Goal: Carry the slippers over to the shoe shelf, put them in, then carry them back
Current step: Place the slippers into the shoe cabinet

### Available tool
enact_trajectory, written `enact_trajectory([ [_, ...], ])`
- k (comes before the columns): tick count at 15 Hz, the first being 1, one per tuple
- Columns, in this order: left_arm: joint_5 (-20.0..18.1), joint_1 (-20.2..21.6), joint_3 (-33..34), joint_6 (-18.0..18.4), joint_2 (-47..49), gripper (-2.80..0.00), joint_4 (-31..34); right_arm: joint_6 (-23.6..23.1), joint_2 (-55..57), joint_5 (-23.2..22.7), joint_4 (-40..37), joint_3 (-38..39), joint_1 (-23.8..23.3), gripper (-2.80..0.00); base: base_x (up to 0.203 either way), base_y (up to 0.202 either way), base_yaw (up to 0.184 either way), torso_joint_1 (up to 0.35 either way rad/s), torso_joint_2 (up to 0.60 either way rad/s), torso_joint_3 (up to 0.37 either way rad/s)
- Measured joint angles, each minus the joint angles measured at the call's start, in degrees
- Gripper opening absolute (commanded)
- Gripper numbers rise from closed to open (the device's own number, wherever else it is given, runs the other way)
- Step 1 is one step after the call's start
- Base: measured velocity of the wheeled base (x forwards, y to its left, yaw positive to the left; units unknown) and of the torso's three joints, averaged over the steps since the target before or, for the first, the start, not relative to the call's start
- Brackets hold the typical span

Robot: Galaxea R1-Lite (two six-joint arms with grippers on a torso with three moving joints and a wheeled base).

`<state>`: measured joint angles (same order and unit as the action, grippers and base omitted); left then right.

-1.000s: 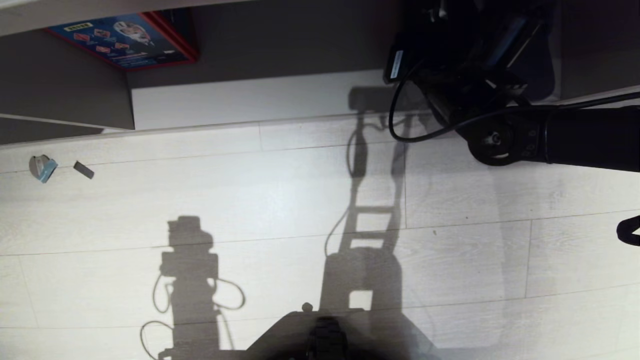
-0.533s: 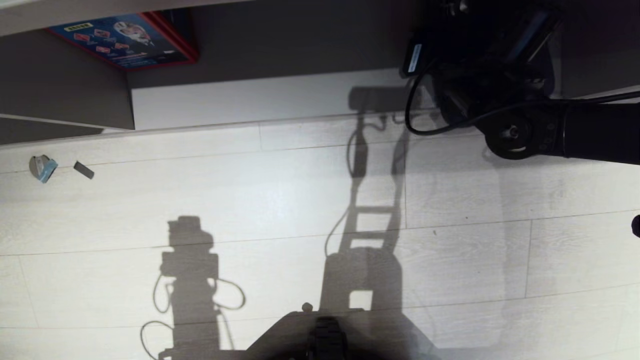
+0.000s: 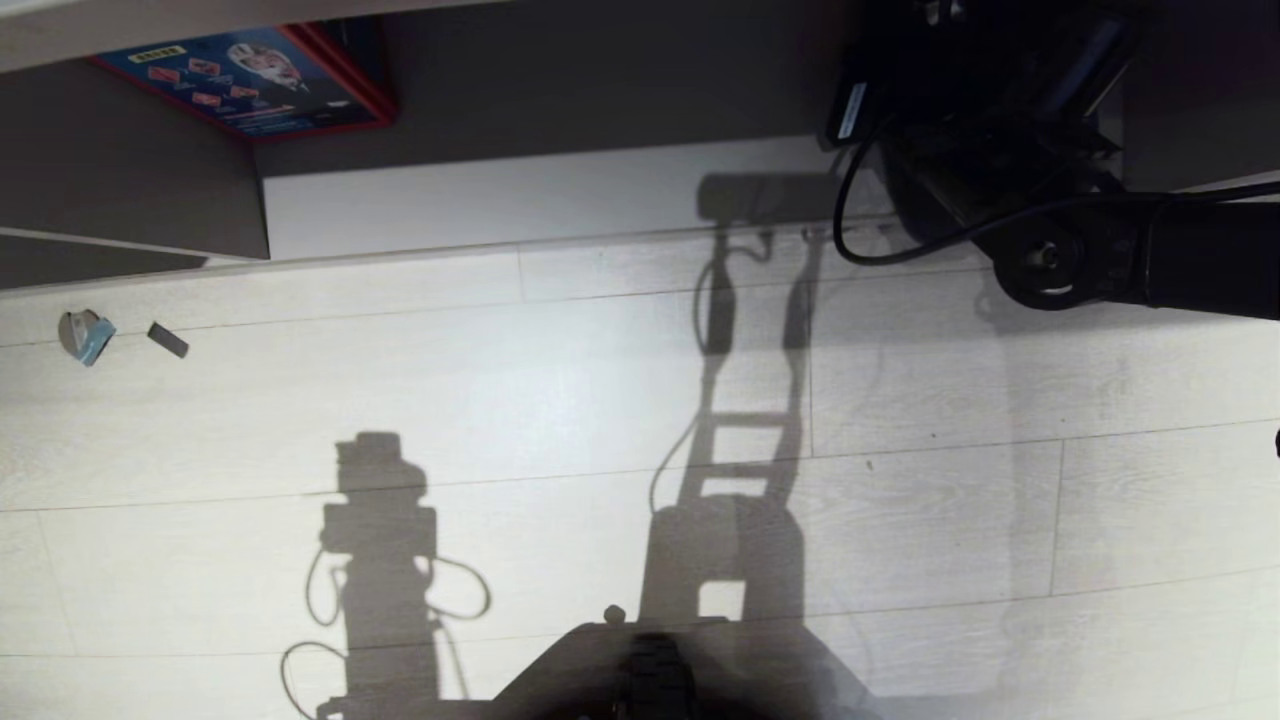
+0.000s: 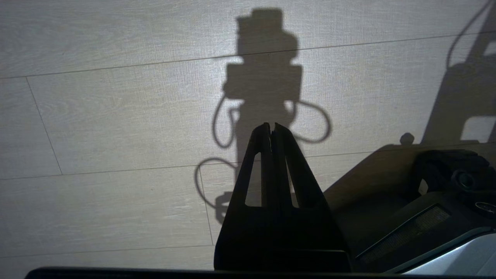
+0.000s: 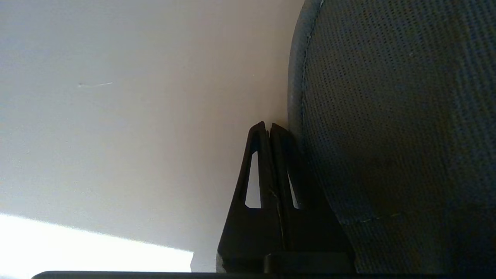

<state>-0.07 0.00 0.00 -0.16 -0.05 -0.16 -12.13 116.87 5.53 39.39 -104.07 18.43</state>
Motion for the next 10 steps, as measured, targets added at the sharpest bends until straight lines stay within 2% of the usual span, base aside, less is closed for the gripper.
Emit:
enact_trajectory([
  [5,0.00,0.00,0.00,0.00,0.00,-2.80,0.00,1.11,-2.93,-1.83,-0.16,1.94,0.56,-2.80,0.000,0.000,0.000,0.000,0.00,0.000],
  [10,-0.02,0.00,0.00,0.00,0.00,-2.80,0.00,2.93,-10.36,-3.63,0.53,12.48,2.82,-2.80,0.000,0.000,0.000,0.000,0.00,0.000],
])
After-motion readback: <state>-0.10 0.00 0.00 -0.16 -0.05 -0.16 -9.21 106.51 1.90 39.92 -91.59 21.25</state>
